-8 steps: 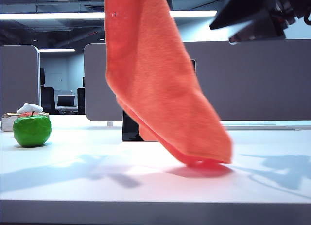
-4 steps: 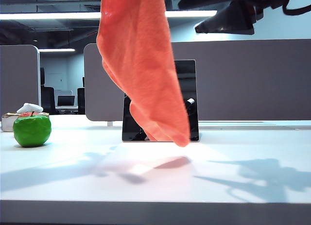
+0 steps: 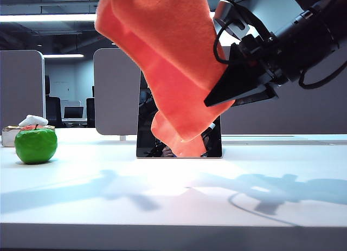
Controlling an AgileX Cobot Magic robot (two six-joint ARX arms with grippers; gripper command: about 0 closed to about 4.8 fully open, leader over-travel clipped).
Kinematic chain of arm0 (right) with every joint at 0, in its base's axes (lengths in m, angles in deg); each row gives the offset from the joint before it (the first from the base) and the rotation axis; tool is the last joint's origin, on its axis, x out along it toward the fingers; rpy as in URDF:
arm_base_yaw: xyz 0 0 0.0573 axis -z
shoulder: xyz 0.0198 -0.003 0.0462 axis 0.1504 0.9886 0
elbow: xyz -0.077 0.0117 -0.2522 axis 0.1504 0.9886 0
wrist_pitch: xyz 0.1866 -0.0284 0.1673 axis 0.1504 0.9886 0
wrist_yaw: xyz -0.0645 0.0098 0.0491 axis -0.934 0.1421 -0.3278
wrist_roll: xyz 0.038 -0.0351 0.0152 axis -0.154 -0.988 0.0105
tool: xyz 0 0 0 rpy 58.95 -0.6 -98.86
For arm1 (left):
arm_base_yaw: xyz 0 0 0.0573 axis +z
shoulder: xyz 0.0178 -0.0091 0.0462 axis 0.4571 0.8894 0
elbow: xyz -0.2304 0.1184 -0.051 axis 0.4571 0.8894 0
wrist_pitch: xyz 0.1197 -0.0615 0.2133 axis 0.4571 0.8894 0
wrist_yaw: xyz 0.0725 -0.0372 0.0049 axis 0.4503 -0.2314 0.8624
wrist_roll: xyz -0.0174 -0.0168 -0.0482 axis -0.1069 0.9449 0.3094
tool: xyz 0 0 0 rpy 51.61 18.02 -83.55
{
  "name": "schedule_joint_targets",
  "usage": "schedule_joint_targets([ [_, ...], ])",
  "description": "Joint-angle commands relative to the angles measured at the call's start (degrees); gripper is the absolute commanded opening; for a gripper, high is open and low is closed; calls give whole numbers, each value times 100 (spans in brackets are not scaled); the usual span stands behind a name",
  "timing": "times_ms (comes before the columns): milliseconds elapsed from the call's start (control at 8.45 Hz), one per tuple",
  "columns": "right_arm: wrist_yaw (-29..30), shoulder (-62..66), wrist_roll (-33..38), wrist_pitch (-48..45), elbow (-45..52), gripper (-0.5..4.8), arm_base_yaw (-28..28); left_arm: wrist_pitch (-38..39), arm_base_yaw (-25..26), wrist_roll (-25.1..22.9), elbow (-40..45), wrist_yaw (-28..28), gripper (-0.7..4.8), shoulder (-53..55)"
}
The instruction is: Pick up the cloth from the table and use it to cover the mirror.
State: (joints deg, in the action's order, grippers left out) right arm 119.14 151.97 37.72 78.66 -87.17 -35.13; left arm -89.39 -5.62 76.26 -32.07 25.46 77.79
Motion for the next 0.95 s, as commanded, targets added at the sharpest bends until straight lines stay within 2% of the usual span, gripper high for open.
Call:
schedule_joint_targets([
  [118,-31,-13,2,-52,-22,-2,-4,-68,0,-20,-48,2,-6,-24],
  [710,-11,-151,2,-63,-24,-6,-4,1001,0,-446,-48,992,-6,-22],
  [828,-11,-817,2,-63,-26,-6,-4,1532,0,-785,-46,2063,-6,-20],
  [946,-13,-942,2,-48,-26,-6,-4,1582,0,-835,-46,2129,-6,-20],
])
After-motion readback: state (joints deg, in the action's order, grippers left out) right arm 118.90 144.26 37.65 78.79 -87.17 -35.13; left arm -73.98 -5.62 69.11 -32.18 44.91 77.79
